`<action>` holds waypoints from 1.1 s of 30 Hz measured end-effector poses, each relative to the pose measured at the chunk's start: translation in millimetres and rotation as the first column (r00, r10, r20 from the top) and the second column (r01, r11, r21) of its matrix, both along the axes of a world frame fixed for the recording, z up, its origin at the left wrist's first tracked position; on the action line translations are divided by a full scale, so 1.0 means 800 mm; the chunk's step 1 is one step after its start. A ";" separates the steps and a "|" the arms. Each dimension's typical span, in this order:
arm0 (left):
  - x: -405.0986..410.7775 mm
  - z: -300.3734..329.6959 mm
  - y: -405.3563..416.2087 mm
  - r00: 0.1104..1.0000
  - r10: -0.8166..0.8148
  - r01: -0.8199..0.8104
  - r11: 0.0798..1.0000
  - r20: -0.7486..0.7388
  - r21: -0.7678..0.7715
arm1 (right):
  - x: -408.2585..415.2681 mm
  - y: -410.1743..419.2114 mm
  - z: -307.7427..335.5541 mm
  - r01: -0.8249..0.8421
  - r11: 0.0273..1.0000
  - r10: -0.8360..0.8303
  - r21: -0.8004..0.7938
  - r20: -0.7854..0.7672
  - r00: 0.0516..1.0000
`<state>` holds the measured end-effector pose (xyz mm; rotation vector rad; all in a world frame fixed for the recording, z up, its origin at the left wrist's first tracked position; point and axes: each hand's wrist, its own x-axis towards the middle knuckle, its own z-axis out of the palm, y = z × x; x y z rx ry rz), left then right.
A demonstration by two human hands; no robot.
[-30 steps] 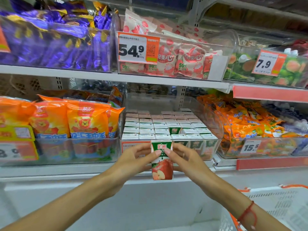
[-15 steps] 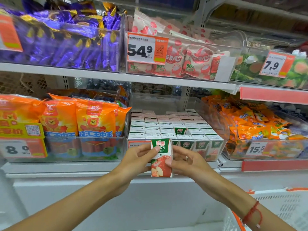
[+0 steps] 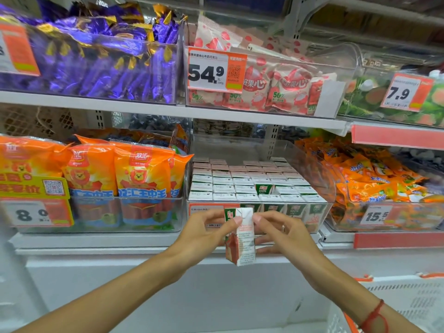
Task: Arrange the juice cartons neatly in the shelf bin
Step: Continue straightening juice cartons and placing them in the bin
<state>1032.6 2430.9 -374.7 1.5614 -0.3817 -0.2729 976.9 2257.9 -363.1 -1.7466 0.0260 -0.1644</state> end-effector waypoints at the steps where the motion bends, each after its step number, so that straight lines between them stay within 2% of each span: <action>1: -0.001 0.000 0.000 1.000 -0.013 0.013 1.000 -0.005 0.019 | 0.000 -0.002 0.000 0.005 1.000 -0.005 0.010 -0.021 1.000; 5: 0.004 -0.005 -0.004 0.997 -0.045 0.046 0.998 -0.055 0.033 | 0.001 -0.006 0.001 0.007 1.000 -0.007 -0.004 -0.054 0.999; 8: 0.008 0.000 -0.004 0.994 -0.042 0.035 0.997 -0.105 -0.066 | 0.000 -0.009 0.005 -0.029 0.999 0.028 -0.030 -0.040 0.999; 12: 0.011 0.015 0.000 0.986 -0.020 -0.012 0.982 -0.167 -0.191 | -0.004 -0.007 0.011 -0.159 0.987 0.159 -0.037 -0.017 0.987; 15: 0.009 0.017 0.001 0.982 0.016 -0.060 0.970 -0.186 -0.234 | -0.005 -0.004 0.013 -0.153 0.986 0.154 -0.059 0.013 0.988; 21: 0.006 0.013 -0.006 0.973 0.110 -0.155 0.963 -0.205 -0.220 | -0.002 0.001 0.006 -0.104 0.943 0.138 -0.317 0.088 0.987; 25: 0.002 0.014 -0.013 0.969 0.116 -0.167 0.958 -0.216 -0.232 | -0.004 0.010 0.001 0.080 0.872 0.040 -0.482 0.233 0.972; 28: 0.001 0.016 -0.009 0.975 0.028 -0.079 0.971 -0.220 -0.226 | -0.003 0.008 0.004 0.070 0.923 0.024 -0.379 0.237 0.971; 33: 0.007 0.019 0.002 0.947 -0.125 0.054 0.971 -0.297 -0.235 | -0.001 -0.005 0.011 0.004 0.998 -0.001 -0.062 0.053 0.999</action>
